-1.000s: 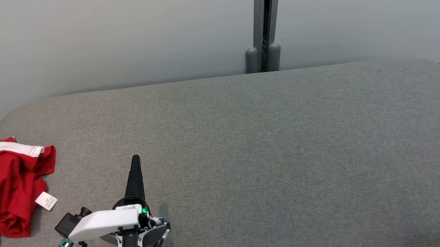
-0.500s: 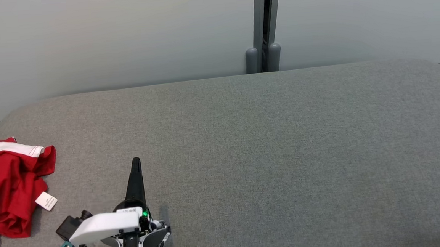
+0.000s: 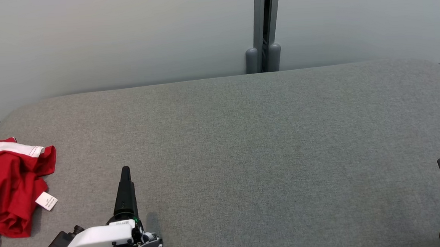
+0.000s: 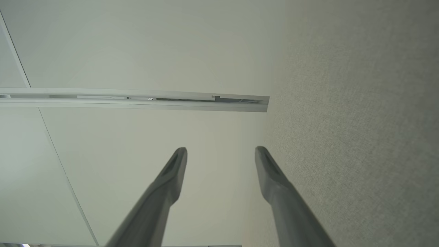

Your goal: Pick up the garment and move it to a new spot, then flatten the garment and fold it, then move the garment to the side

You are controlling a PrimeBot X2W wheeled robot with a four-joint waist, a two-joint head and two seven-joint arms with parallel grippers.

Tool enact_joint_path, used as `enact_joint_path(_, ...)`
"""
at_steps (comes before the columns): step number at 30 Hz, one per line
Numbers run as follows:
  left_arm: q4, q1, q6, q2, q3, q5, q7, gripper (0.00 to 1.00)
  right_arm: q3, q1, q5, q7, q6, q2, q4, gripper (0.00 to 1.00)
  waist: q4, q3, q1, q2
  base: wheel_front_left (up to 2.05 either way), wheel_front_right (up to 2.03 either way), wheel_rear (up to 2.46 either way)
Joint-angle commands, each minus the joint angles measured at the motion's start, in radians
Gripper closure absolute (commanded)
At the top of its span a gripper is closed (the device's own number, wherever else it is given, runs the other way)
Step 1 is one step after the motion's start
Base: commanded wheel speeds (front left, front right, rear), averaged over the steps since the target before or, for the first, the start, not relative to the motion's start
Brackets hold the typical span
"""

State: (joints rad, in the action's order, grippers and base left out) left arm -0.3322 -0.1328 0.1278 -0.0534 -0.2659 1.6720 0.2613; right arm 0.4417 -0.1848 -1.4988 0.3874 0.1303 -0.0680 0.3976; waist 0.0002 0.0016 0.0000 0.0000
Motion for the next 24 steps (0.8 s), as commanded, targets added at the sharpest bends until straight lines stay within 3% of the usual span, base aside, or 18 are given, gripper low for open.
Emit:
enact_joint_path(1, 0.020, -0.038, 0.002, -0.009, 0.014, -0.014, -0.001, 0.00, -0.018, -0.015, 0.022, -0.020, 0.000, -0.022, -0.029, 0.00, 0.000, 0.000, 0.0000, 0.0000, 0.00, 0.00, 0.00)
enact_joint_path(8, 0.040, -0.045, 0.000, -0.026, 0.040, -0.112, 0.000, 0.00, -0.084, -0.016, 0.150, -0.086, 0.000, -0.041, -0.069, 0.00, 0.001, -0.002, 0.0000, 0.0000, 0.00, 0.00, 0.00)
enact_joint_path(24, 0.107, -0.064, -0.084, -0.089, 0.023, -0.481, -0.001, 0.00, -0.174, -0.029, 0.522, -0.188, 0.000, -0.050, -0.176, 0.00, 0.005, -0.006, 0.0000, 0.0000, 0.00, 0.00, 0.00)
